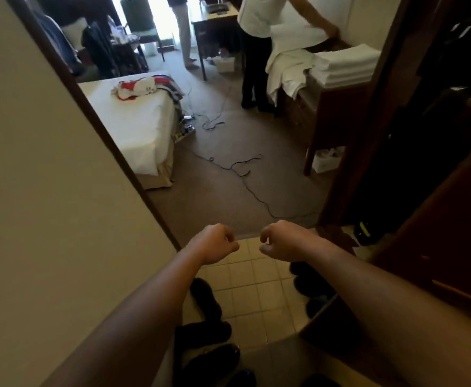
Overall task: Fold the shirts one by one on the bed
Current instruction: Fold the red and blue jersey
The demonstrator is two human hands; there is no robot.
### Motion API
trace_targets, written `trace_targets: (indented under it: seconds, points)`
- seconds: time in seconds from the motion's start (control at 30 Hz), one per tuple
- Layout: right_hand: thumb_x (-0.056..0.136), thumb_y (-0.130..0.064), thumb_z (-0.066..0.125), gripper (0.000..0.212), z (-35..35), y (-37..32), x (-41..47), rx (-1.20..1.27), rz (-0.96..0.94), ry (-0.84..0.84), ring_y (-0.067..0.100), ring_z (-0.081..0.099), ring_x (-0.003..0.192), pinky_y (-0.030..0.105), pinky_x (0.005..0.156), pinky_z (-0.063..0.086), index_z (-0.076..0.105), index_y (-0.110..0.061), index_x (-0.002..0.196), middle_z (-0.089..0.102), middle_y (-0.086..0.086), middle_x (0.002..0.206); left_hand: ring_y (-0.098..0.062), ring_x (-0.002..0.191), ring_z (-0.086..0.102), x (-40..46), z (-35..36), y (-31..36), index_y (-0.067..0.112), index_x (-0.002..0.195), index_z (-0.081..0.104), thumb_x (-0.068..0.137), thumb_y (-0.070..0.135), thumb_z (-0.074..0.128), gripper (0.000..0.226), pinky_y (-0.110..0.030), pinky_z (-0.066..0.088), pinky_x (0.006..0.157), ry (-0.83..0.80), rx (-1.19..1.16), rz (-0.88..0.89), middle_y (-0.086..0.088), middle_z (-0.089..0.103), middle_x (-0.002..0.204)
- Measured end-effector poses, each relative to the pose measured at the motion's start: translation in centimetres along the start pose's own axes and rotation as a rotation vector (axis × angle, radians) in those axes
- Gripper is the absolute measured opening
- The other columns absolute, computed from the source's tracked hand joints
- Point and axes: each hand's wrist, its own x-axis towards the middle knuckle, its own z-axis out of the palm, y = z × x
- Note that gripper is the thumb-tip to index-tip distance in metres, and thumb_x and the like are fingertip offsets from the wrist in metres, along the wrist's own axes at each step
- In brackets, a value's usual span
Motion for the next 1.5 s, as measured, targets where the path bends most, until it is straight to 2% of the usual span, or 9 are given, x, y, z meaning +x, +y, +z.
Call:
trace_targets:
  seconds: [0.07, 0.23, 0.37, 0.63, 0.77, 1.03, 1.2, 1.37, 1.5]
  points:
    - [0.097, -0.040, 0.058, 0.030, -0.4, -0.5, 3.1, -0.029, -0.014, -0.014, 0.013, 0.063, 0.097, 0.038, 0.087, 0.056, 0.067, -0.025, 0.121, 0.067, -0.004, 0.113, -0.008, 0.087, 0.062, 1.0, -1.4, -1.8, 0.029, 0.096, 0.063, 0.097, 0.041, 0.064, 0.012, -0.031, 0.056, 0.080, 0.025, -0.042, -0.025, 0.007, 0.062, 0.095]
    - [0.097, -0.036, 0.056, 0.020, -1.3, -1.5, 10.6, -0.141, -0.097, -0.070, 0.012, 0.063, 0.089, 0.036, 0.082, 0.057, 0.069, -0.025, 0.108, 0.067, -0.005, 0.101, -0.011, 0.091, 0.062, 4.8, -4.2, -5.9, 0.023, 0.104, 0.068, 0.097, 0.042, 0.062, 0.021, -0.039, 0.058, 0.086, 0.032, -0.106, -0.091, 0.003, 0.064, 0.102]
    - [0.096, -0.031, 0.055, 0.015, -2.6, -1.8, 17.8, -0.216, -0.157, -0.117, 0.013, 0.064, 0.083, 0.037, 0.079, 0.058, 0.069, -0.025, 0.099, 0.066, -0.005, 0.094, -0.010, 0.092, 0.063, 8.8, -6.0, -8.3, 0.025, 0.105, 0.069, 0.096, 0.044, 0.063, 0.022, -0.038, 0.058, 0.085, 0.043, -0.174, -0.121, 0.005, 0.064, 0.103]
    - [0.099, -0.028, 0.053, 0.018, -8.3, -2.7, 32.7, -0.178, -0.253, -0.149, 0.016, 0.064, 0.084, 0.038, 0.080, 0.059, 0.069, -0.020, 0.103, 0.066, 0.000, 0.096, -0.005, 0.093, 0.060, 19.4, -12.3, -13.7, 0.025, 0.116, 0.065, 0.099, 0.041, 0.060, 0.023, -0.030, 0.055, 0.082, 0.056, -0.306, -0.268, 0.006, 0.061, 0.110]
    - [0.098, -0.033, 0.055, 0.018, -10.8, -1.1, 38.1, -0.137, -0.242, -0.169, 0.015, 0.065, 0.086, 0.040, 0.082, 0.059, 0.069, -0.022, 0.101, 0.067, -0.002, 0.096, -0.008, 0.099, 0.062, 24.1, -14.8, -14.1, 0.023, 0.122, 0.064, 0.099, 0.039, 0.060, 0.028, -0.036, 0.056, 0.090, 0.063, -0.352, -0.270, 0.003, 0.063, 0.113]
    - [0.097, -0.035, 0.057, 0.019, -16.6, -0.9, 49.7, -0.103, -0.223, -0.172, 0.015, 0.066, 0.083, 0.042, 0.080, 0.059, 0.070, -0.022, 0.094, 0.068, -0.003, 0.092, -0.015, 0.107, 0.062, 35.3, -21.8, -16.8, 0.021, 0.122, 0.067, 0.099, 0.041, 0.061, 0.031, -0.043, 0.055, 0.096, 0.021, -0.306, -0.243, 0.000, 0.064, 0.118]
    - [0.096, -0.037, 0.055, 0.020, -19.6, -2.5, 60.5, -0.121, -0.215, -0.180, 0.014, 0.067, 0.082, 0.043, 0.080, 0.060, 0.070, -0.024, 0.094, 0.069, -0.004, 0.091, -0.017, 0.107, 0.061, 44.6, -27.2, -20.6, 0.020, 0.117, 0.070, 0.098, 0.044, 0.062, 0.031, -0.043, 0.054, 0.096, 0.077, -0.284, -0.239, 0.000, 0.064, 0.120]
    - [0.098, -0.033, 0.054, 0.020, -23.3, -6.2, 71.1, -0.122, -0.214, -0.197, 0.015, 0.067, 0.080, 0.043, 0.079, 0.060, 0.069, -0.021, 0.093, 0.068, -0.002, 0.090, -0.014, 0.103, 0.063, 52.6, -33.4, -25.3, 0.023, 0.115, 0.071, 0.098, 0.043, 0.062, 0.028, -0.040, 0.055, 0.094, 0.106, -0.327, -0.249, 0.002, 0.066, 0.116]
    - [0.100, -0.032, 0.053, 0.021, -26.9, -9.3, 79.0, -0.097, -0.249, -0.121, 0.016, 0.065, 0.076, 0.042, 0.076, 0.060, 0.068, -0.018, 0.093, 0.066, -0.001, 0.086, -0.012, 0.099, 0.064, 58.6, -38.8, -30.1, 0.024, 0.113, 0.070, 0.098, 0.044, 0.061, 0.026, -0.040, 0.055, 0.092, 0.094, -0.268, -0.262, 0.004, 0.066, 0.113]
